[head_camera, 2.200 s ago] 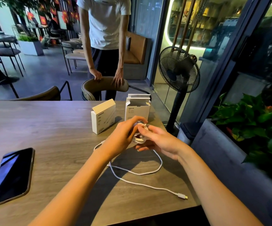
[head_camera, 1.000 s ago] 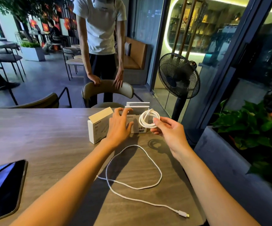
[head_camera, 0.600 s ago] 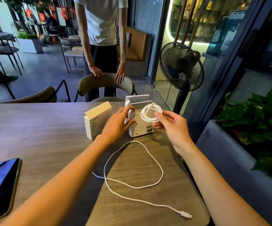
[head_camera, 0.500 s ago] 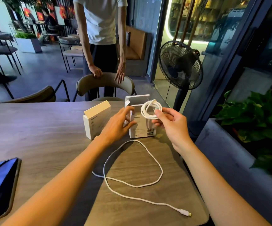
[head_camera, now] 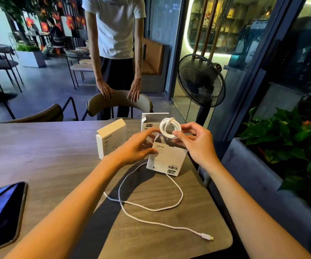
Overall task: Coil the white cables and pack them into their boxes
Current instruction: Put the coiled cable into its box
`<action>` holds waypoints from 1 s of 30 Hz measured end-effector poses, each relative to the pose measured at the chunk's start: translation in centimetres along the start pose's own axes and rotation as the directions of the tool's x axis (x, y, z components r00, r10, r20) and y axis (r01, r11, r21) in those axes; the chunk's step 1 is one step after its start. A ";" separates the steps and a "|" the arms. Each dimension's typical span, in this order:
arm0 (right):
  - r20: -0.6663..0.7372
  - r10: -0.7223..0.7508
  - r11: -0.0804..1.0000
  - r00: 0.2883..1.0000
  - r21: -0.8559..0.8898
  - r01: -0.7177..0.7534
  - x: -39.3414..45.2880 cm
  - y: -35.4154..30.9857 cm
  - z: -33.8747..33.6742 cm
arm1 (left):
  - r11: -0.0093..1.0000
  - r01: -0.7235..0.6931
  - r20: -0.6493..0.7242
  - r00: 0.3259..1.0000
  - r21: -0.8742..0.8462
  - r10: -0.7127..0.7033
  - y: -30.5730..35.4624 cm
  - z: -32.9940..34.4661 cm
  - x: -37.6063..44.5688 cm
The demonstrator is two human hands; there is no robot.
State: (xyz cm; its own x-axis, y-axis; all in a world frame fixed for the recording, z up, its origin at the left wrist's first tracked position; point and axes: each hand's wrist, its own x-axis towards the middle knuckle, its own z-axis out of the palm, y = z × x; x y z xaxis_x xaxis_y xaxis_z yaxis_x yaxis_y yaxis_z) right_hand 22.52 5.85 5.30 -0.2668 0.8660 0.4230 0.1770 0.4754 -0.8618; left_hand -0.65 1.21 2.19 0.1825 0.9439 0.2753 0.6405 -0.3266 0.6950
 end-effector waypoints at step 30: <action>-0.054 -0.259 0.886 0.964 -0.412 0.215 -2.8 3.9 0.3 | 0.999 -0.044 -0.182 0.982 -0.008 0.042 -1.5 2.5 -2.9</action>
State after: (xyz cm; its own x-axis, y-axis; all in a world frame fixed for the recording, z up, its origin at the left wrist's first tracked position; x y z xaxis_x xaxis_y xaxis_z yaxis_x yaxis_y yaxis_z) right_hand 23.69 5.23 0.62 -0.2524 0.7204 0.6461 0.4893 0.6710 -0.5571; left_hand -0.29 -0.92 -1.32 0.0705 0.9047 0.4202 0.6256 -0.3682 0.6878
